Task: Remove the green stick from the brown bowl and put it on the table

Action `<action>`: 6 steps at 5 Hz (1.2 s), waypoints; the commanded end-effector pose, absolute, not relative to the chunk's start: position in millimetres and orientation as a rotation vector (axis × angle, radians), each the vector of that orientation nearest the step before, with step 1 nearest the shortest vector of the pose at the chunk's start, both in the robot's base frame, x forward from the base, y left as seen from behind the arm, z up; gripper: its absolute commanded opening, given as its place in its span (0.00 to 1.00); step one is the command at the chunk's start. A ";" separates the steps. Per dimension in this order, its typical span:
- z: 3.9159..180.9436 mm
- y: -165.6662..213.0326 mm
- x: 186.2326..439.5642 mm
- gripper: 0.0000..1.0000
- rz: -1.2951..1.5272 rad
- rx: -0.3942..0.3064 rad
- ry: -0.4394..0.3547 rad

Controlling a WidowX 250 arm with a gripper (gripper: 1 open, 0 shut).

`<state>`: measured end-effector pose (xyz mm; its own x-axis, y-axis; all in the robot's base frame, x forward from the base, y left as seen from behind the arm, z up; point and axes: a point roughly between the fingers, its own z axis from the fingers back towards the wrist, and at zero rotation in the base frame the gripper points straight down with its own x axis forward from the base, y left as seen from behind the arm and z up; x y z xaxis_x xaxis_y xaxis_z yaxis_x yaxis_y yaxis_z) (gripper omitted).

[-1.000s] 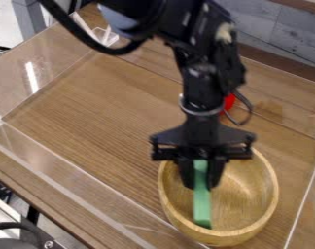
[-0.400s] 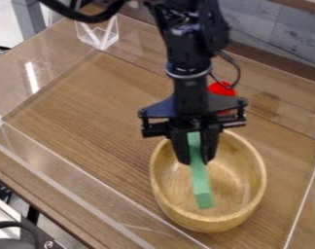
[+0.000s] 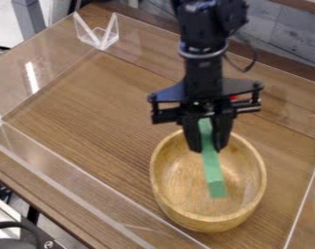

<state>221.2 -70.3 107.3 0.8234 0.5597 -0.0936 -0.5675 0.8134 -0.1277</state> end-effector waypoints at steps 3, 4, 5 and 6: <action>107.9 -60.2 231.9 0.00 0.480 -0.180 0.022; 110.4 -50.6 230.9 0.00 0.469 -0.184 0.024; 105.8 -43.0 228.4 0.00 0.530 -0.185 0.019; 100.3 -36.7 226.0 0.00 0.585 -0.185 0.016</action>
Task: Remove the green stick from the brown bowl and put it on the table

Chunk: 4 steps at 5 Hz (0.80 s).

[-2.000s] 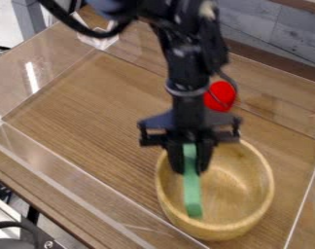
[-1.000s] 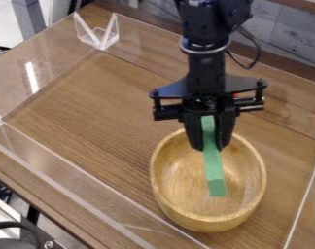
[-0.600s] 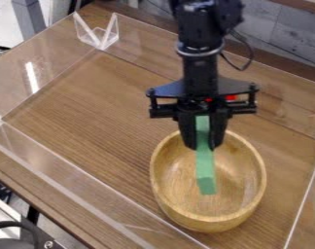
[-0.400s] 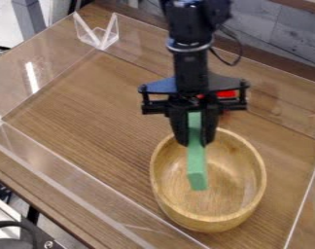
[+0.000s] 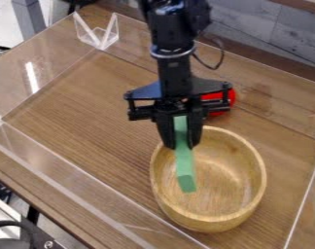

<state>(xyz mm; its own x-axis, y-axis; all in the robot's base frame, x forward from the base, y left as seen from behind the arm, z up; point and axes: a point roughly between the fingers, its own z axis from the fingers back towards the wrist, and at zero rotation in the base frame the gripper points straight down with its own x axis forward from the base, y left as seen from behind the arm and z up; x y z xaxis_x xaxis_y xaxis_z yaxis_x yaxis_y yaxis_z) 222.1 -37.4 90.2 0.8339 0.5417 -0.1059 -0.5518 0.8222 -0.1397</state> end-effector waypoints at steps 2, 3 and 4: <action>93.0 -31.8 227.2 0.00 0.615 -0.173 0.010; 90.2 -33.4 230.5 0.00 0.588 -0.166 0.010; 98.7 -40.0 239.1 1.00 0.583 -0.157 0.007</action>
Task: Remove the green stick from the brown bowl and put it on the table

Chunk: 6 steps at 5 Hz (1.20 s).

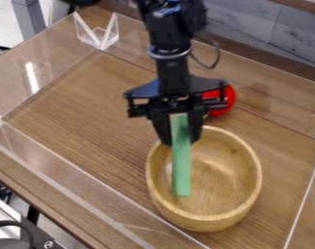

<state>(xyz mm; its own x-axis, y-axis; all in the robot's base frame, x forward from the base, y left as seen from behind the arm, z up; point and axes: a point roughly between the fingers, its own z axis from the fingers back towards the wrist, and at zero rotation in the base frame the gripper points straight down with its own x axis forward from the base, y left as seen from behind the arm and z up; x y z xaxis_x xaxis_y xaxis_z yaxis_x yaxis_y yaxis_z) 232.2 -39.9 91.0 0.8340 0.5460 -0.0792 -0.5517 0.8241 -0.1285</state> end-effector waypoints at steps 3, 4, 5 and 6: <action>99.4 -41.3 238.0 0.00 0.631 -0.171 0.044; 96.3 -45.1 232.1 0.00 0.629 -0.174 0.059; 94.5 -50.0 227.9 0.00 0.615 -0.180 0.069; 91.9 -53.0 225.1 0.00 0.599 -0.187 0.077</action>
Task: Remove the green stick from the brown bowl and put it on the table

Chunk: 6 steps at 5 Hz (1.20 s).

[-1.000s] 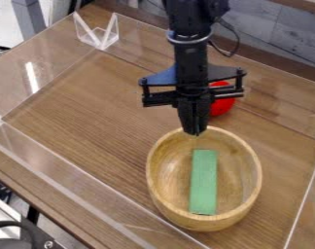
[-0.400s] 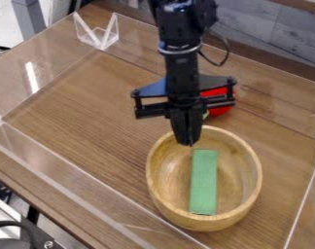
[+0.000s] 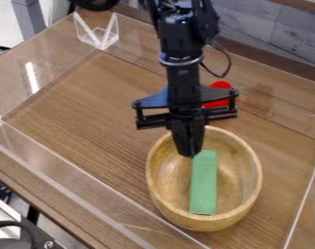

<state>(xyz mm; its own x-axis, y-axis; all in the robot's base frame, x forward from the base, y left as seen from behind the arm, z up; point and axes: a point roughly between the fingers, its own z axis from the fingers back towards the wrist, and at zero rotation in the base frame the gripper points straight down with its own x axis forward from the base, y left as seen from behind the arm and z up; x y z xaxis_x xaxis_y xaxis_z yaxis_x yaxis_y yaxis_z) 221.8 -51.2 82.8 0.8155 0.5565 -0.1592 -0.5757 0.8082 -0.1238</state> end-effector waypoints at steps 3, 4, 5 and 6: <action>83.0 -55.6 210.5 0.00 0.459 -0.189 0.101; 76.9 -55.7 207.4 0.00 0.485 -0.197 0.096; 77.2 -73.2 210.0 1.00 0.440 -0.201 0.095; 75.5 -88.0 213.3 0.00 0.391 -0.206 0.091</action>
<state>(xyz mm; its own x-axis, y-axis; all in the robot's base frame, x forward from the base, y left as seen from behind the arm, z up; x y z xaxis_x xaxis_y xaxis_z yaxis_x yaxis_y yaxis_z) 205.5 -86.3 67.9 0.9160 0.3685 -0.1587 -0.3920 0.9062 -0.1584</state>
